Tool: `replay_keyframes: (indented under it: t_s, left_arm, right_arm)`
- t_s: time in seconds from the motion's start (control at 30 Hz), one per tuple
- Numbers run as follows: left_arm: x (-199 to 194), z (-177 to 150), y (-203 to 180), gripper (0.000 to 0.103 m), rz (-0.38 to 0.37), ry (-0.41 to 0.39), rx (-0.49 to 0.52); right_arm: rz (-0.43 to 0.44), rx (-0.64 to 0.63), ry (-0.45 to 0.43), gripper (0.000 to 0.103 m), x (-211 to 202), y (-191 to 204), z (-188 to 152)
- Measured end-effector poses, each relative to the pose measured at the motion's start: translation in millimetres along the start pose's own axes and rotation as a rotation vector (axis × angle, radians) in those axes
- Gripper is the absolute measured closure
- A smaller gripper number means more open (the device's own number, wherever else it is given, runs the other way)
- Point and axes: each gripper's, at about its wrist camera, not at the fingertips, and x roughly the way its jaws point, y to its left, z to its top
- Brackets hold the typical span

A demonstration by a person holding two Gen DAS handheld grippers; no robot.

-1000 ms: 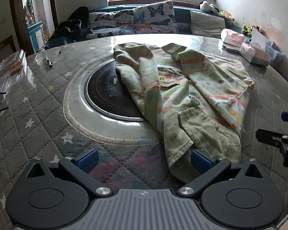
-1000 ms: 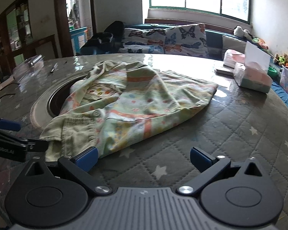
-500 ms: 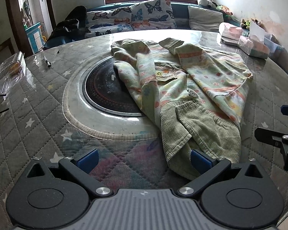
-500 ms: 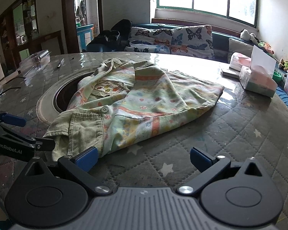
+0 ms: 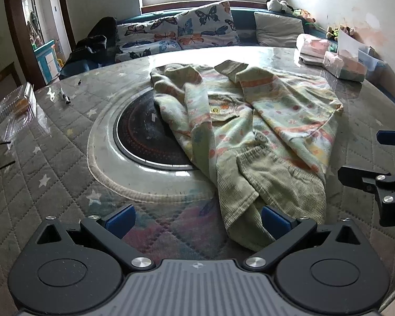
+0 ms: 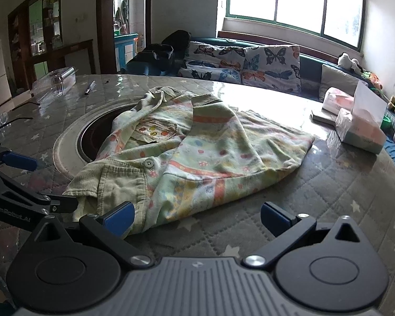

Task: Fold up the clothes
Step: 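Move both grippers toward the crumpled striped shirt on the table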

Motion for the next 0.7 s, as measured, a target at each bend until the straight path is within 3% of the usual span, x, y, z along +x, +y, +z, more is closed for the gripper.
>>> replay_keyframes:
  t_s: [0.23, 0.7]
  left_arm:
    - [1.5, 3.8, 0.3, 0.000, 0.003, -0.004, 0.001]
    - [19.5, 22.2, 1.1, 0.000, 0.004, 0.006, 0.008]
  right_arm:
    - [-0.028, 0.037, -0.002, 0.001, -0.5, -5.3, 2.5]
    - [-0.035, 0.060, 0.059, 0.013, 23.6, 9.4, 22.5]
